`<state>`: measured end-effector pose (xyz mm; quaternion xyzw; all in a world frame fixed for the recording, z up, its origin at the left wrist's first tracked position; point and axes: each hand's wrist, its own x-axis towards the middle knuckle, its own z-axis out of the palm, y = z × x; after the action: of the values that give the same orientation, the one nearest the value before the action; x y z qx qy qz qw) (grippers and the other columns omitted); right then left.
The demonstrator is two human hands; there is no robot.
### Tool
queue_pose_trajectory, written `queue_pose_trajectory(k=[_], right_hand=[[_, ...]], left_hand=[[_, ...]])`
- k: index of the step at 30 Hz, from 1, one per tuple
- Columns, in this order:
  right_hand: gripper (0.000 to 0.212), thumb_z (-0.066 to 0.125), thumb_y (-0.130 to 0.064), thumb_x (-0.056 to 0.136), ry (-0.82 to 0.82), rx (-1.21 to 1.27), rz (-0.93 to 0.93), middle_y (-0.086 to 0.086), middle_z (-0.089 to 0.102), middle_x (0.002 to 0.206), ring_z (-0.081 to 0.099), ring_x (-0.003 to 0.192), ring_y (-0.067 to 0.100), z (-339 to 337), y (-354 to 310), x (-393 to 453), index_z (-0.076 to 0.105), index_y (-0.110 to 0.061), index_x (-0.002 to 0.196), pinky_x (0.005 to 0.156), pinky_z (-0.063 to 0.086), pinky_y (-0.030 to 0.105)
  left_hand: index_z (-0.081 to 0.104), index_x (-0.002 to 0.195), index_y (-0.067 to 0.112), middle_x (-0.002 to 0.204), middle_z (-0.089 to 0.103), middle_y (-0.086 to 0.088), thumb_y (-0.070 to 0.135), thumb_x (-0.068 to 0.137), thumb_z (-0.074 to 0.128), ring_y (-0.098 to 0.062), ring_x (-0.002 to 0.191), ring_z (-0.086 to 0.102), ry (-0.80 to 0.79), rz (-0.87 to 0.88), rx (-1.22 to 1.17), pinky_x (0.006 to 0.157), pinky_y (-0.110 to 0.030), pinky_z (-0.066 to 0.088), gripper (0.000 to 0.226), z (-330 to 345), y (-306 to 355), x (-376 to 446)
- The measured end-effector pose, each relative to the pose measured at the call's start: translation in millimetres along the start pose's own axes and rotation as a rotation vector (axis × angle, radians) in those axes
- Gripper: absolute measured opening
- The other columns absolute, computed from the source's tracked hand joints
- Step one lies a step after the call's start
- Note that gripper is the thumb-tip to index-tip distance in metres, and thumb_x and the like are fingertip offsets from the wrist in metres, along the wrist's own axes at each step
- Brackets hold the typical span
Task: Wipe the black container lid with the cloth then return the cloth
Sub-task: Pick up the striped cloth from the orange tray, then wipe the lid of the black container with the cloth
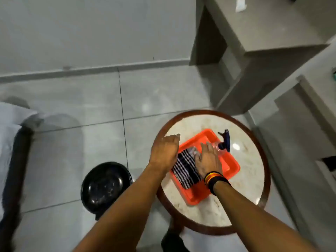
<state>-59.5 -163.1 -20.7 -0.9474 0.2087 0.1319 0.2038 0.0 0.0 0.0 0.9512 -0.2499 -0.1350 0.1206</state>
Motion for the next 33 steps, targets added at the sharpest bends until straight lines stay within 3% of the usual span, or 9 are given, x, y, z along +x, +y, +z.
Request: queue_pose_trajectory(k=[4,7,12,16,20,25,28,30,33], right_hand=[[0.052,0.058,-0.024,0.1,-0.077,0.111,0.192,0.018,0.043,0.154,0.04,0.143,0.038,64,41,-3,0.047,-0.005,0.147,0.118,0.034,0.042],[0.058,0.065,-0.023,0.096,-0.066,0.204,0.273,0.019,0.041,0.155,0.039,0.143,0.038,100,54,-16,0.045,-0.003,0.147,0.12,0.033,0.044],[0.06,0.073,-0.021,0.093,0.023,0.249,0.345,0.02,0.039,0.153,0.043,0.138,0.039,126,55,-8,0.045,-0.004,0.143,0.116,0.036,0.044],[0.049,0.079,-0.011,0.085,0.136,0.369,0.424,0.02,0.046,0.136,0.056,0.117,0.042,129,62,15,0.053,-0.005,0.127,0.101,0.042,0.037],[0.041,0.071,0.002,0.079,0.21,0.589,0.535,0.021,0.056,0.128,0.063,0.108,0.038,130,62,21,0.061,-0.006,0.118,0.093,0.049,0.033],[0.043,0.072,0.004,0.073,0.362,0.784,0.384,0.026,0.065,0.119,0.068,0.101,0.036,111,37,3,0.066,-0.008,0.114,0.09,0.059,0.038],[0.042,0.069,-0.005,0.072,0.422,0.796,0.207,0.021,0.066,0.119,0.064,0.083,0.013,97,4,-18,0.065,-0.021,0.111,0.078,0.052,0.015],[0.043,0.067,-0.004,0.073,0.406,0.807,0.105,0.018,0.065,0.119,0.058,0.079,0.004,99,-28,-32,0.064,-0.024,0.11,0.077,0.049,0.012],[0.044,0.067,0.0,0.071,0.31,0.721,-0.041,0.01,0.063,0.117,0.061,0.091,0.011,124,-83,-53,0.067,-0.016,0.112,0.084,0.05,0.015]], left_hand=[[0.046,0.148,0.011,0.146,0.058,-0.015,0.016,0.106,0.045,-0.034,0.13,0.058,-0.172,-0.083,-0.051,0.107,-0.043,0.05,0.042,84,11,12],[0.043,0.152,0.009,0.152,0.052,-0.016,0.018,0.109,0.041,-0.033,0.136,0.054,-0.204,-0.103,-0.066,0.112,-0.043,0.046,0.044,127,19,16],[0.031,0.16,0.001,0.16,0.043,-0.019,0.017,0.114,0.032,-0.036,0.144,0.044,-0.093,-0.109,0.087,0.121,-0.046,0.038,0.049,165,25,27],[0.053,0.143,0.0,0.138,0.061,-0.023,0.011,0.112,0.028,-0.039,0.126,0.056,0.03,-0.142,0.07,0.108,-0.046,0.046,0.042,173,25,45],[0.065,0.12,0.003,0.121,0.066,-0.02,0.01,0.102,0.044,-0.038,0.113,0.057,0.033,-0.151,-0.003,0.096,-0.046,0.045,0.028,168,26,46],[0.067,0.11,0.002,0.109,0.068,-0.019,0.014,0.089,0.067,-0.035,0.099,0.06,0.272,-0.157,-0.456,0.084,-0.045,0.047,0.024,134,18,11],[0.065,0.118,0.009,0.113,0.066,-0.007,0.018,0.096,0.065,-0.02,0.096,0.064,0.387,-0.25,-0.651,0.078,-0.04,0.056,0.024,110,-8,-26],[0.064,0.121,0.01,0.114,0.066,-0.005,0.019,0.099,0.066,-0.014,0.097,0.064,0.473,-0.316,-0.689,0.081,-0.034,0.057,0.024,100,-36,-58],[0.065,0.117,0.008,0.11,0.066,-0.006,0.015,0.099,0.068,-0.016,0.099,0.064,0.616,-0.462,-0.716,0.083,-0.037,0.058,0.02,98,-81,-108]])
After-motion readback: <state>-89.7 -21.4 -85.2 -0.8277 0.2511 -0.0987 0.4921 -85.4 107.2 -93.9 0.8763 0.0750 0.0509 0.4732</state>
